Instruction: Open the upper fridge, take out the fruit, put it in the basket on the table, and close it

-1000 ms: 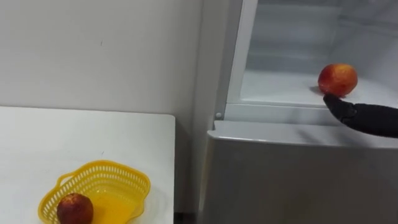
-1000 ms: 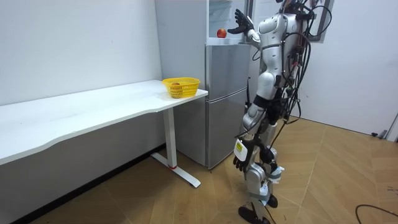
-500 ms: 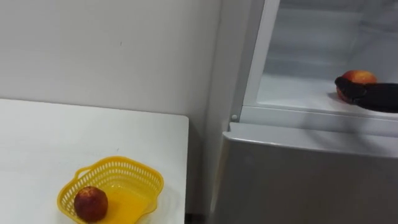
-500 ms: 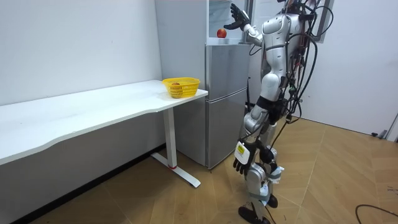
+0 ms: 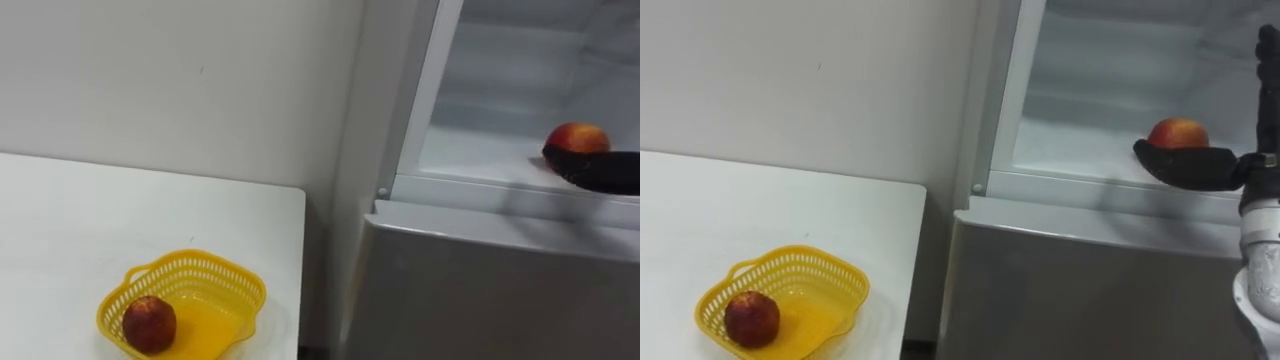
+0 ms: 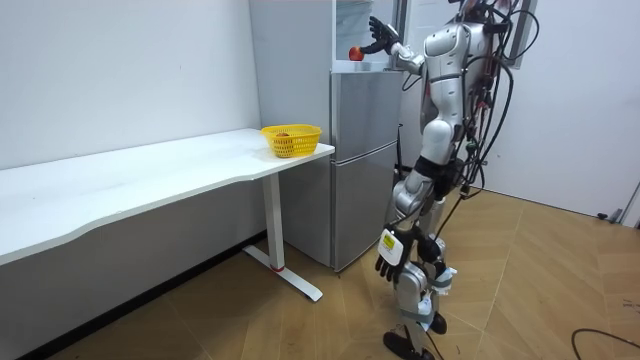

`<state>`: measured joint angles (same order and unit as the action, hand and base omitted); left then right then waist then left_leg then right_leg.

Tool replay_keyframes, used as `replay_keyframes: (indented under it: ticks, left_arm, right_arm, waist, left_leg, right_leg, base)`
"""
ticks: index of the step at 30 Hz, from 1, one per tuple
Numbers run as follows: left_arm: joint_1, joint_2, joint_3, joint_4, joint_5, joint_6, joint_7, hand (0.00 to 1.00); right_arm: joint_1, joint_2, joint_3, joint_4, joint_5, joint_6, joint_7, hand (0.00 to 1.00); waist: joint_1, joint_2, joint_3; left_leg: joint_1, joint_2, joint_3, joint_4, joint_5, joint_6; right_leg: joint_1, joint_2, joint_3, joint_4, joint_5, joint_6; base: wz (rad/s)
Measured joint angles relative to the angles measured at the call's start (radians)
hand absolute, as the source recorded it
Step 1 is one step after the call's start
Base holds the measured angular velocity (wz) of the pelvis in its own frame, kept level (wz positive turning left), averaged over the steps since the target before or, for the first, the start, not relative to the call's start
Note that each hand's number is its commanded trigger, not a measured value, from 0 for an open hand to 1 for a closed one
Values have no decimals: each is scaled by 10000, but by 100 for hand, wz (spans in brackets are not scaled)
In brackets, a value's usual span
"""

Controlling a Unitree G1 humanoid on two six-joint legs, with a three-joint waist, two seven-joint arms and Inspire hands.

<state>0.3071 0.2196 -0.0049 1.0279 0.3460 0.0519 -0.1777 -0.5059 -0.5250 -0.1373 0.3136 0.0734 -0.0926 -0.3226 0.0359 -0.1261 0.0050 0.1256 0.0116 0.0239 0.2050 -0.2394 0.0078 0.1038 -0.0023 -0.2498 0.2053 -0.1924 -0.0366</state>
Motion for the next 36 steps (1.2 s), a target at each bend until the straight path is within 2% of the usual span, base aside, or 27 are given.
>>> replay_keyframes:
  ticks: [3, 7, 12, 16, 20, 24, 30, 36]
  left_arm:
    - [-29, 19, -2, 5, -4, 138, -24, 0]
    - [-44, 38, -10, 6, -4, 143, -149, 0]
    - [-42, 67, 0, 11, -7, 203, -346, 0]
    - [-32, 111, 0, 17, -9, 329, -483, 0]
    - [4, 146, 0, 19, -6, 453, -587, 0]
    - [85, 167, 17, 15, -6, 573, -762, 0]
    - [84, 184, 37, 15, -2, 586, -757, 0]
    - [75, 185, 36, 18, -6, 575, -695, 0]
  right_arm:
    - [-191, 0, 3, 421, 7, 80, 153, 0]
    - [-422, -12, 86, 803, 113, 258, 211, 0]
    - [-509, -32, 438, 952, 520, 304, 519, 0]
    - [-652, -160, 482, 1451, 961, 415, 813, 0]
    - [-653, -269, 483, 1695, 1060, 499, 1022, 0]
    - [-653, -298, 516, 1898, 1047, 636, 1274, 0]
    - [-685, -643, 570, 2053, 1168, 635, 1352, 0]
    - [-852, -705, 574, 2316, 1186, 621, 1341, 0]
  waist:
    - [10, 77, -35]
    - [16, 71, -33]
    - [43, 4, -49]
    - [212, -121, -102]
    - [270, -208, -69]
    - [327, -172, -38]
    - [447, -133, -31]
    - [487, -141, -38]
  left_leg:
    - [1, -1, 6, -3, 2, 0]
    - [14, -8, 11, -2, 4, -1]
    - [2, -21, 3, -7, 5, 0]
    - [-17, -16, -11, -5, 5, 1]
    - [-13, -17, -67, 1, 5, 1]
    - [-17, -24, -59, 2, 4, 2]
    - [-106, -25, -72, -1, 4, 2]
    - [-102, -26, -107, 22, 6, 1]
  right_leg:
    - [-13, -5, 3, 2, -2, -1]
    - [-56, -63, 9, -12, -6, 2]
    - [-66, -62, -1, -17, -13, 13]
    - [-20, -66, -25, -14, -12, 13]
    - [21, -85, -115, -14, -11, 12]
    - [45, -88, -124, -4, -11, 12]
    - [-18, -78, -181, -16, -12, 11]
    - [-28, -90, -221, -14, -13, 10]
  base:
    - [0]
    - [0]
    - [0]
    - [1]
    - [5]
    - [1]
    - [1]
    - [0]
